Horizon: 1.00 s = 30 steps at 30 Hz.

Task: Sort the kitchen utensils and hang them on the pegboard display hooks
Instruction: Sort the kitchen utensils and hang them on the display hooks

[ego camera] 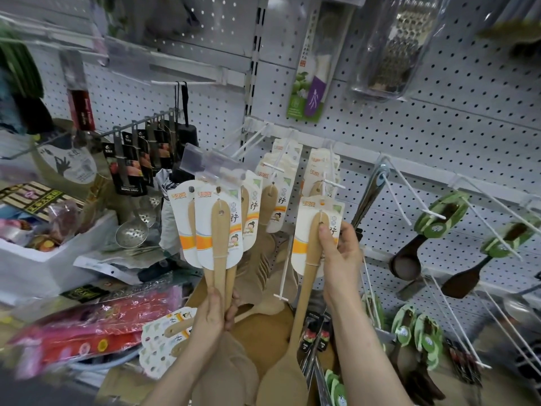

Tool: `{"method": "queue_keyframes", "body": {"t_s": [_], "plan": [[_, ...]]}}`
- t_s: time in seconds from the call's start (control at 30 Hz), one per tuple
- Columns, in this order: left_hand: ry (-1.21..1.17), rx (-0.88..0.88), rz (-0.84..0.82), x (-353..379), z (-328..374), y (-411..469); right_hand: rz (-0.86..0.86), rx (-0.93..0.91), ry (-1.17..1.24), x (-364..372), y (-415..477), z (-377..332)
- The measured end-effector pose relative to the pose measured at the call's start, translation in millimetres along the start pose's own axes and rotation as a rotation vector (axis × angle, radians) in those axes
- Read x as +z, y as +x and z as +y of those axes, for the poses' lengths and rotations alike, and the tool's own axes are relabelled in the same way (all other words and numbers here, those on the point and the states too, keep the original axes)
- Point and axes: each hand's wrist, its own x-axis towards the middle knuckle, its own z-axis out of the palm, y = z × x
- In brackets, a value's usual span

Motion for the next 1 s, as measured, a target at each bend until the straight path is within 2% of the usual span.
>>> {"method": "queue_keyframes", "body": {"t_s": [0.37, 0.6, 0.7, 0.77, 0.87, 0.93, 1.0], "plan": [[0.046, -0.009, 0.012, -2.5, -4.6, 3.3, 0.06, 0.039, -0.102, 0.0, 41.9, 15.1], [-0.004, -0.051, 0.023, -3.5, 0.8, 3.8, 0.127, 0.051, -0.269, 11.6, 86.8, 24.3], [0.019, -0.062, 0.016, -5.5, 3.3, 3.0, 0.207, 0.095, -0.373, 16.2, 98.0, 28.4], [0.034, -0.058, 0.016, -7.3, 4.4, 3.0, 0.293, 0.06, -0.413, 18.4, 93.4, 31.2], [0.042, -0.052, -0.009, -7.6, 6.9, 0.5, 0.372, -0.085, -0.46, 22.2, 70.2, 31.4], [0.028, -0.075, -0.036, -6.1, 7.8, -1.7, 0.291, -0.068, -0.405, 27.0, 48.9, 28.5], [0.02, -0.079, -0.052, -3.8, 9.2, -4.1, 0.112, -0.013, -0.349, 34.2, 25.3, 25.0]]}}
